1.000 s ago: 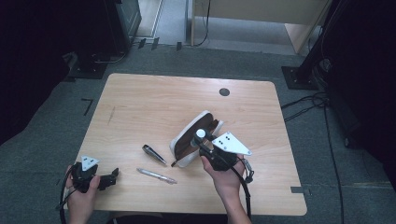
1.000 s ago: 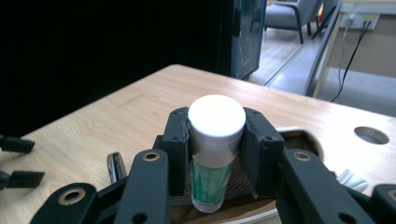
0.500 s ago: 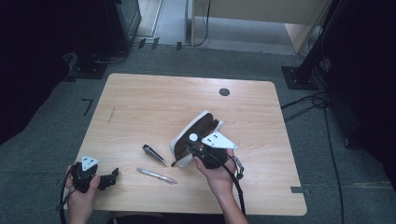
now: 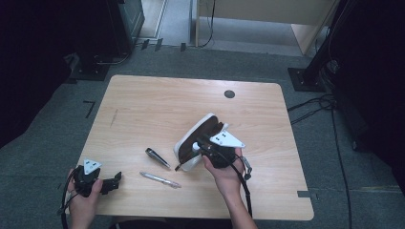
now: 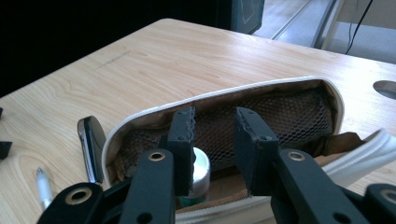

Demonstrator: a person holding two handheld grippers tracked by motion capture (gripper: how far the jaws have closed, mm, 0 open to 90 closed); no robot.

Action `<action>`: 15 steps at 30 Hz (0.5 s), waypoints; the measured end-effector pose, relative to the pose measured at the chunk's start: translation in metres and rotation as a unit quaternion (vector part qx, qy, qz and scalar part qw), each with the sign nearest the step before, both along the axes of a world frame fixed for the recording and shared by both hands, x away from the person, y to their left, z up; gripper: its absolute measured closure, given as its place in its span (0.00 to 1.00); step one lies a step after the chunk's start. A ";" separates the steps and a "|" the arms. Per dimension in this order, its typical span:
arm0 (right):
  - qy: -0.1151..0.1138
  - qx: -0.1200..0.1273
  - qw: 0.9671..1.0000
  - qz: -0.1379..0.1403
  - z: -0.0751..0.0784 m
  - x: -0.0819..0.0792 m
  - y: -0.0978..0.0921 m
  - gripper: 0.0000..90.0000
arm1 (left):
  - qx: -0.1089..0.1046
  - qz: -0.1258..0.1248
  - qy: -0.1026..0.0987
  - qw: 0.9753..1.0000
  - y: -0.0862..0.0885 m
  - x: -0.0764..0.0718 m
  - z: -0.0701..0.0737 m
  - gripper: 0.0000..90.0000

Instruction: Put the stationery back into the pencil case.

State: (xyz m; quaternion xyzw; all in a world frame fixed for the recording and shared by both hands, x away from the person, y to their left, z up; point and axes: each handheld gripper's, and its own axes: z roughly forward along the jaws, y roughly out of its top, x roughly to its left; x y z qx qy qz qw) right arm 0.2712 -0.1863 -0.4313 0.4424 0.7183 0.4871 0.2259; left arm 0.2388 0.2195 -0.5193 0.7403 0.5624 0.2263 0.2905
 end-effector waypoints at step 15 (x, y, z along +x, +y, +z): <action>0.002 0.016 0.998 0.057 0.006 -0.010 0.006 0.89 | 0.000 -0.001 0.000 1.000 0.000 0.000 0.000 0.00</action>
